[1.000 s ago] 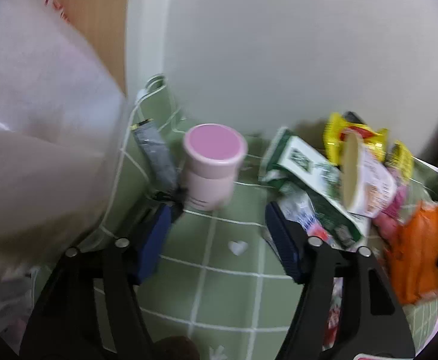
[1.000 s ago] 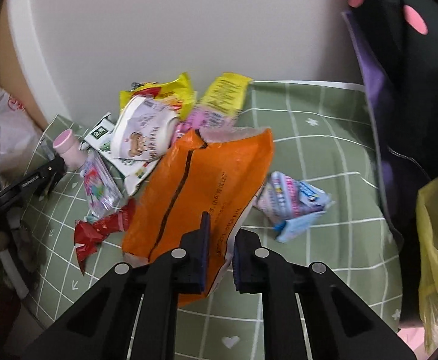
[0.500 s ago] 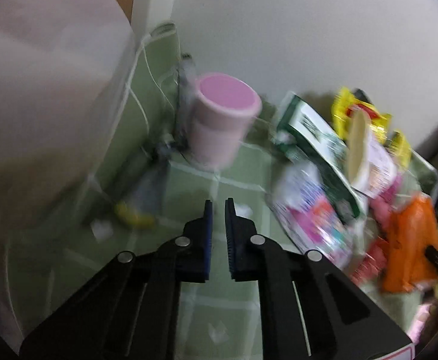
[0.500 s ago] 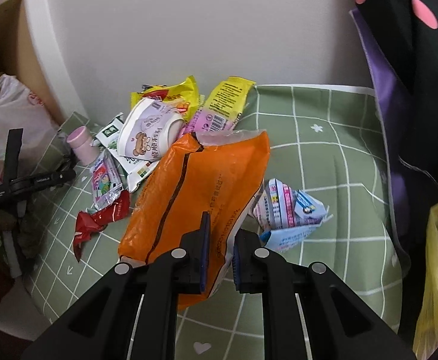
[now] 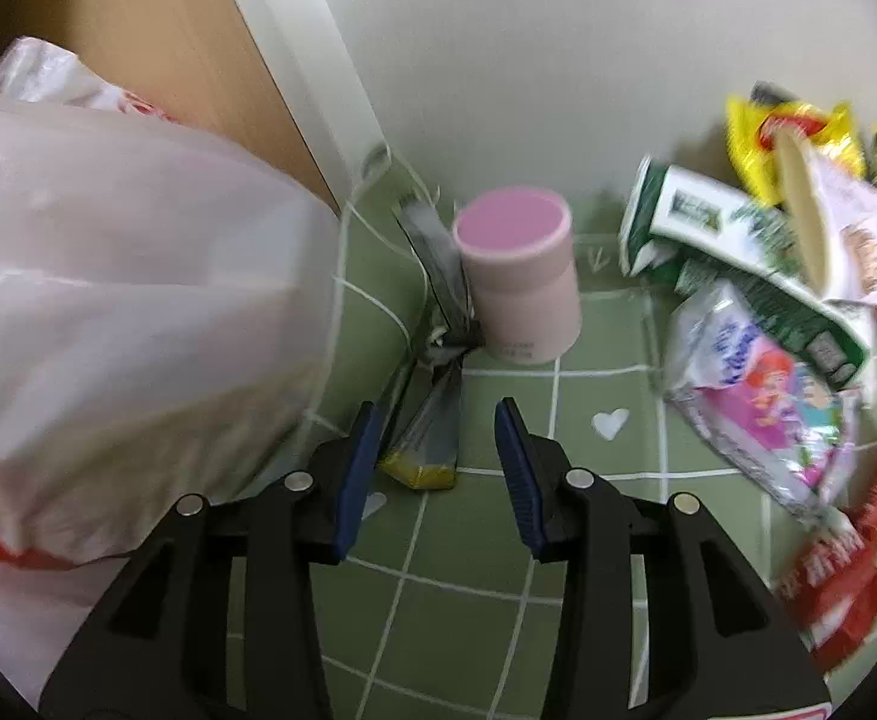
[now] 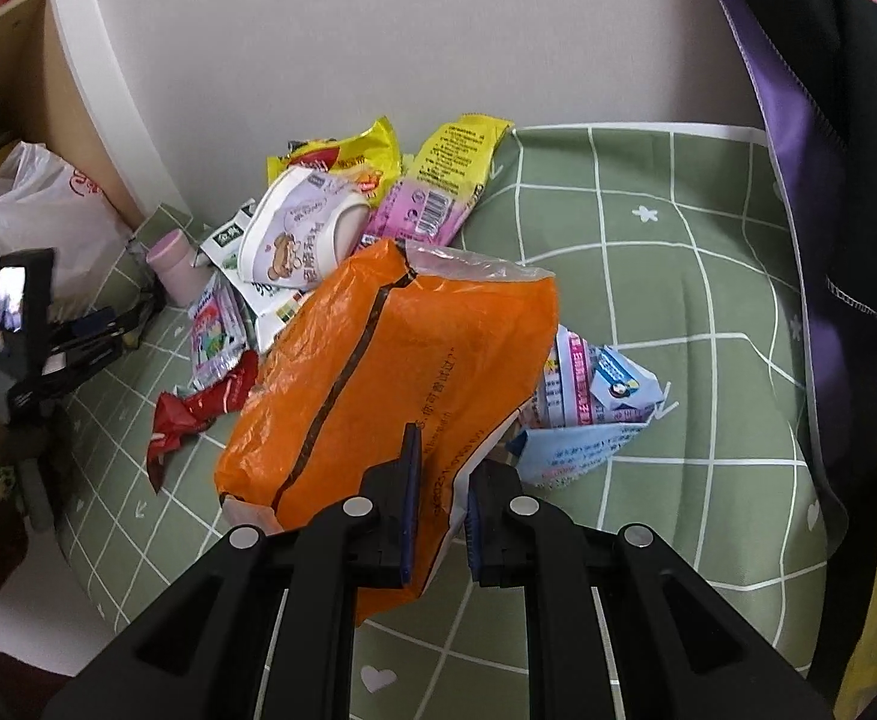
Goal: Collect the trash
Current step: 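Grasp the orange snack bag with the right gripper while the left gripper grasps a black wrapper, then carry both items to the yellow-lined bin and open both grippers over it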
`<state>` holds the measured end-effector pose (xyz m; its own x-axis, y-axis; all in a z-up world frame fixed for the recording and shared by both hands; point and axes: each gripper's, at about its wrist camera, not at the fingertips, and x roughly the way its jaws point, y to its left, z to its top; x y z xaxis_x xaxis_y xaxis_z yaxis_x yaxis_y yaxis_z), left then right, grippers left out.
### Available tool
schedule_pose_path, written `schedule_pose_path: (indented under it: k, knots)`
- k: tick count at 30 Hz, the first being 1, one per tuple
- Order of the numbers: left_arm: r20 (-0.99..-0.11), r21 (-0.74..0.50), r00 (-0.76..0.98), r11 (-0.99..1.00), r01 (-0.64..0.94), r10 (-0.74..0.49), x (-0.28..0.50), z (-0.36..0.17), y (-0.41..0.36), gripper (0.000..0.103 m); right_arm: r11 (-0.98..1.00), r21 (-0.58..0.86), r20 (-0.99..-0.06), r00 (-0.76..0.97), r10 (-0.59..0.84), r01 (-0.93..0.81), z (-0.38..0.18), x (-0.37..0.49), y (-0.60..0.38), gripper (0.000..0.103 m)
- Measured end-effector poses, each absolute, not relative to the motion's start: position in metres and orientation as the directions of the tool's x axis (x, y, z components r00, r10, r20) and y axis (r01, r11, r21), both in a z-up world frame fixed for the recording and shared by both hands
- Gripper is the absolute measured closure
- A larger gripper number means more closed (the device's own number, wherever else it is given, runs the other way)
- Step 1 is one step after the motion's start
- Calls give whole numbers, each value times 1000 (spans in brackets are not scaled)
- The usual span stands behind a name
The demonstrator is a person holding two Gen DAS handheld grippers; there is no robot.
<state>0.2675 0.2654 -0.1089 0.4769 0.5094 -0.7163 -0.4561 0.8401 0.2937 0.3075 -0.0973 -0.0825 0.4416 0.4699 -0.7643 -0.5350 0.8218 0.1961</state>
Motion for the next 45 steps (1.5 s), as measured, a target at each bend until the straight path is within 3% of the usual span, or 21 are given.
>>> schedule_pose_path:
  k: [2, 6, 9, 17, 20, 22, 27, 35, 36, 37, 38, 41, 42, 45]
  knots:
    - [-749, 254, 447, 835, -488, 489, 272, -114, 279, 65, 819, 190, -771, 434, 466, -541, -82, 309, -97, 90]
    - [-810, 117, 448, 852, -510, 379, 275, -120, 300, 84, 811, 171, -769, 438, 465, -560, -75, 310, -97, 90]
    - [-822, -43, 513, 872, -487, 246, 258, -119, 316, 90, 800, 176, -755, 443, 484, -573, -68, 312, -98, 90]
    - [-814, -296, 579, 894, -338, -51, 223, -114, 279, 92, 745, 201, -708, 432, 559, -636, -50, 316, -93, 93]
    - [-810, -262, 584, 919, -296, -43, 211, -103, 255, 83, 739, 204, -703, 430, 567, -642, -47, 316, -92, 94]
    - [-802, -258, 596, 921, -293, -35, 203, -102, 247, 67, 736, 199, -701, 432, 568, -647, -44, 315, -90, 94]
    - [-763, -279, 646, 920, -276, -37, 198, -81, 238, 57, 733, 180, -695, 443, 566, -656, -38, 310, -86, 97]
    - [-837, -197, 547, 921, -336, 21, 241, -105, 221, 57, 752, 169, -697, 462, 548, -637, -33, 293, -90, 97]
    - [-848, -196, 530, 917, -347, 20, 246, -110, 222, 58, 755, 172, -696, 464, 547, -632, -33, 291, -91, 97]
    - [-854, -194, 521, 916, -351, 19, 249, -112, 223, 68, 757, 186, -693, 463, 553, -626, -33, 289, -93, 96]
    - [-858, -194, 514, 916, -350, 15, 250, -115, 225, 73, 756, 203, -687, 460, 562, -622, -34, 286, -95, 94]
    - [-844, -197, 536, 932, -305, -2, 254, -112, 223, 81, 771, 209, -676, 480, 558, -601, -38, 275, -101, 55]
    - [-837, -198, 548, 940, -277, -15, 257, -108, 220, 91, 770, 221, -673, 478, 565, -599, -40, 272, -102, 55]
    - [-805, -212, 590, 958, -192, -60, 261, -93, 210, 92, 799, 217, -703, 479, 526, -560, -51, 265, -105, 55]
